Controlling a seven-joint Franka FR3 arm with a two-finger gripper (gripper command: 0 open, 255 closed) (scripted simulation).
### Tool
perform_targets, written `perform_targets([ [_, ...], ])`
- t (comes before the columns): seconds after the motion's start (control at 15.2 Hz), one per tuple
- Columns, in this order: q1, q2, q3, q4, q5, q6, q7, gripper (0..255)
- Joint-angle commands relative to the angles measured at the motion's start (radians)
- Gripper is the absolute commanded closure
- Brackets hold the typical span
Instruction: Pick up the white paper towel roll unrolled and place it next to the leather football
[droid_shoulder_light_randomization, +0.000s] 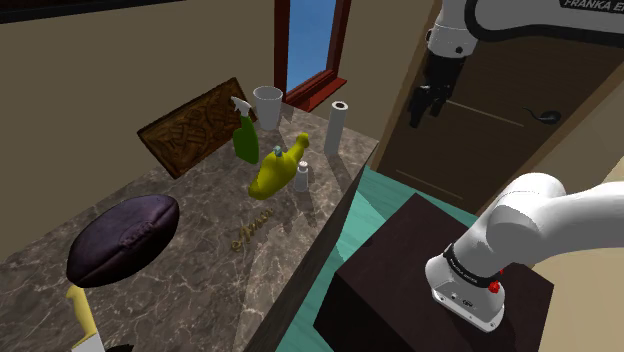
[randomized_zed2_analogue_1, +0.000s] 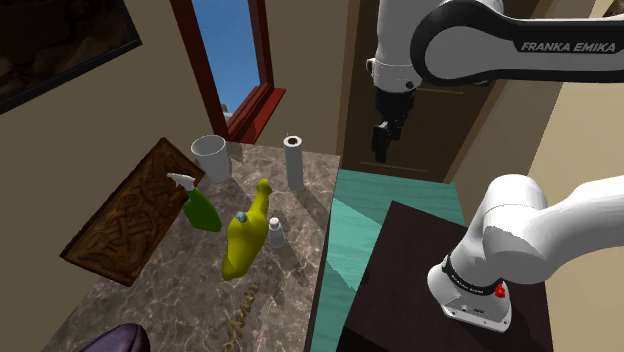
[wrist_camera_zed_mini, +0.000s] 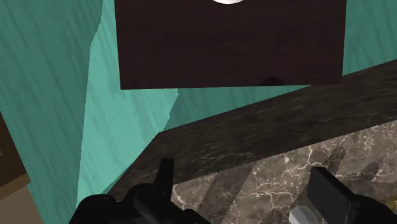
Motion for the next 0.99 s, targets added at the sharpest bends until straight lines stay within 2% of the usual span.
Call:
perform_targets([
  [0.0, 0.0, 0.0, 0.0, 0.0, 0.0, 0.0, 0.0, 0],
  [0.46, 0.009, 0.262, -0.056, 0.105, 0.004, 0.175, -0.06, 0],
  [0.92, 0.019, 0.532, -0.101, 0.274, 0.044, 0.291, -0.133, 0],
])
